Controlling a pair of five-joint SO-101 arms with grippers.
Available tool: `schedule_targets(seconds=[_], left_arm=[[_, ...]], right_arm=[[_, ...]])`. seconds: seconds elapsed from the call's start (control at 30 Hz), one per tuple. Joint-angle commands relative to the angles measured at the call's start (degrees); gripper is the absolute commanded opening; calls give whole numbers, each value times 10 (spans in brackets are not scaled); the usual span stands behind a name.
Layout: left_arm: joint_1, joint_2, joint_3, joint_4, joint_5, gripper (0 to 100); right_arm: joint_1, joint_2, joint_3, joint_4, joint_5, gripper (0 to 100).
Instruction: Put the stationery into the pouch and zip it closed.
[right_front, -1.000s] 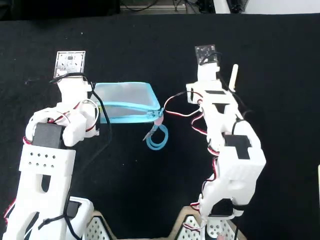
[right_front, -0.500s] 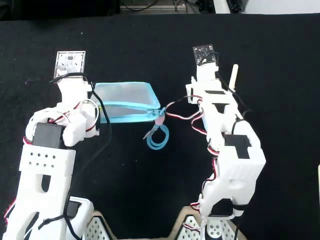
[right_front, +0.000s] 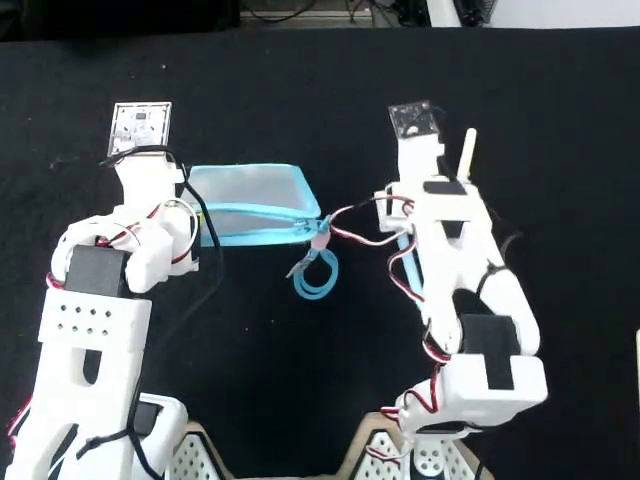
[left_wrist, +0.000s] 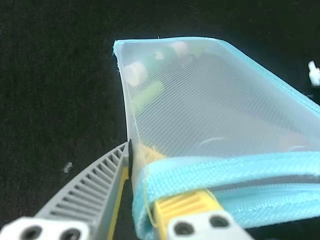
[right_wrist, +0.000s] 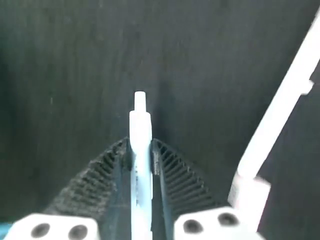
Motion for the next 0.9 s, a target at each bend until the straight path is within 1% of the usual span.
schedule_targets(seconds=[0.0, 0.1, 0.17, 0.33, 0.37, 0.53, 0.8, 0.87], left_arm=[[5, -1, -4, -1, 4, 30], [5, -1, -5, -1, 4, 30], [5, -1, -5, -1, 4, 30], [5, -1, -6, -1, 4, 30], [5, -1, -5, -1, 4, 30], [5, -1, -6, -1, 4, 30], [5, -1, -7, -2, 4, 30], [5, -1, -7, -2, 4, 30]], right_arm=[[-13, -36, -78, 120, -7, 11], [-13, -36, -109, 192, -6, 11], [-11, -36, -100, 219, -6, 11], [-14, -36, -51, 222, -6, 18], [-18, -36, -43, 222, -6, 36], [-25, -40, -34, 228, -3, 185], [-28, -36, -83, 239, -5, 166], [-43, -36, -88, 241, -2, 166]])
